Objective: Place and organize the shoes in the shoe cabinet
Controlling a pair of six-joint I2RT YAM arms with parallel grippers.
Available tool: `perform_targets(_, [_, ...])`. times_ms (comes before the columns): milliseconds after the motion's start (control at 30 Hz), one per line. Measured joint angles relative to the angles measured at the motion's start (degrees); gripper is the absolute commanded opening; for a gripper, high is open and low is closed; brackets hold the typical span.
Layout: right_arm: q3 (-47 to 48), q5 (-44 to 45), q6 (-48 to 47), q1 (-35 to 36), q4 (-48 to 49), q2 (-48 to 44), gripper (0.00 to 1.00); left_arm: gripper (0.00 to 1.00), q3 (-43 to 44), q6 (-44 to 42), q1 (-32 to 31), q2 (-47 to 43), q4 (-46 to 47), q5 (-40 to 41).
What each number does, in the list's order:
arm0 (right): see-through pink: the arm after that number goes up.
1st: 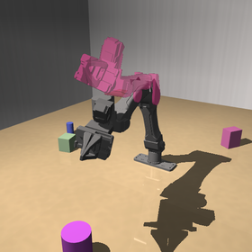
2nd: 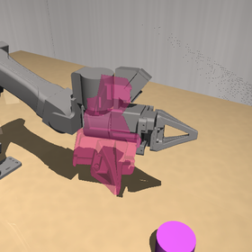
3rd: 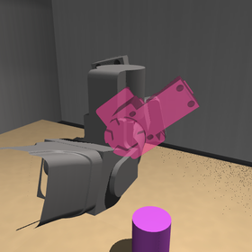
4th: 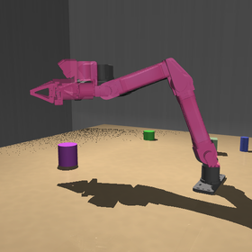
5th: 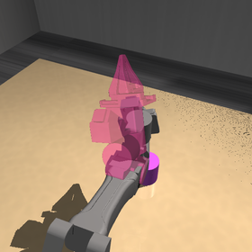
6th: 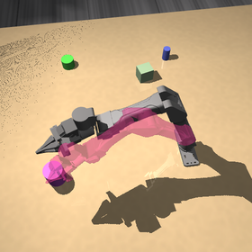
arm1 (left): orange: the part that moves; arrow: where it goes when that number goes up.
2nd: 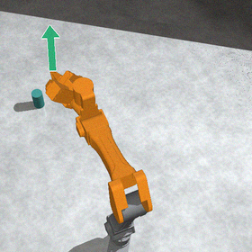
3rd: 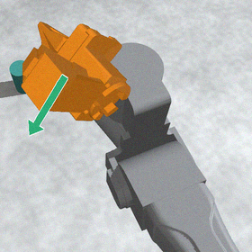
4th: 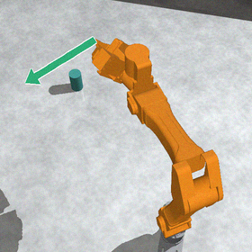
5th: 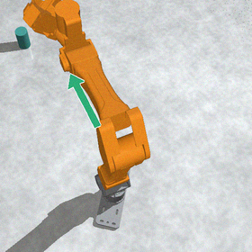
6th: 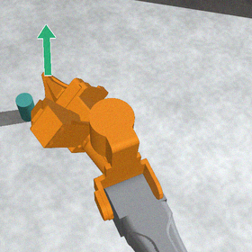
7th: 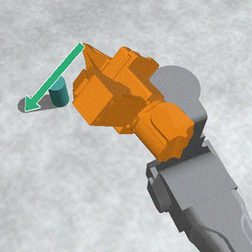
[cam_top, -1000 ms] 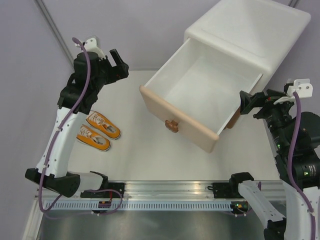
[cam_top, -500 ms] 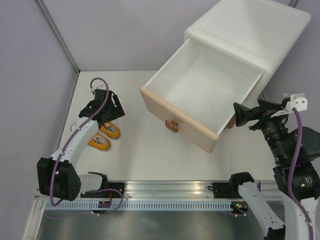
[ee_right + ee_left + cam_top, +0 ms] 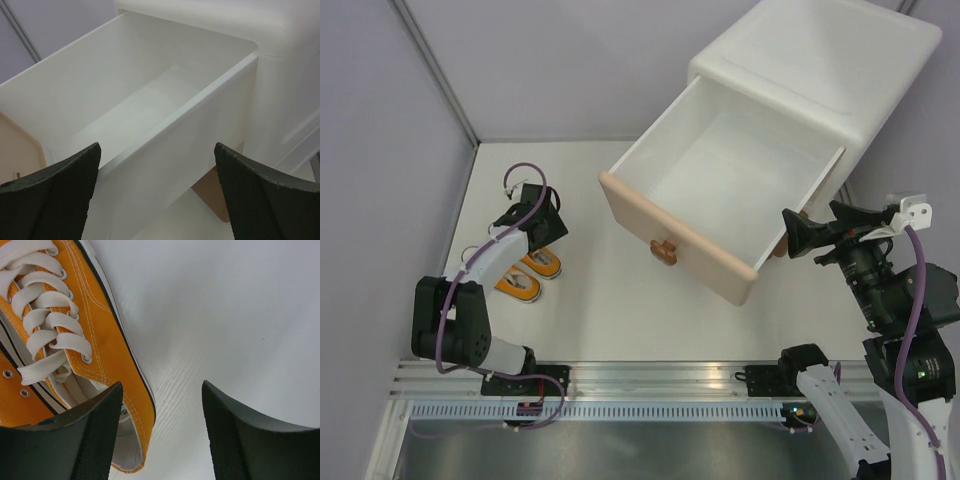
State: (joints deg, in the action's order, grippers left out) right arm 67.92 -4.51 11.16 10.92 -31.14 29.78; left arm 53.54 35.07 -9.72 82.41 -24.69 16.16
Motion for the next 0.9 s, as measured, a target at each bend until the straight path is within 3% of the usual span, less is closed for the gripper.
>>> perform_targets(400, [-1.14, 0.48, -0.04, 0.98, 1.4, -0.55, 0.98, 0.67, -4.24, 4.81, 0.07, 1.49, 2.62, 2.91])
perform_targets(700, [-1.68, 0.46, -0.02, 1.25, 2.19, -0.61, 0.98, 0.68, -4.79, 6.12, 0.07, -4.98, 0.39, 4.07])
perform_targets(900, [-2.01, 0.72, -0.04, 1.49, 2.49, -0.9, 0.98, 0.63, -5.14, 6.67, 0.13, -5.75, -0.2, 4.87])
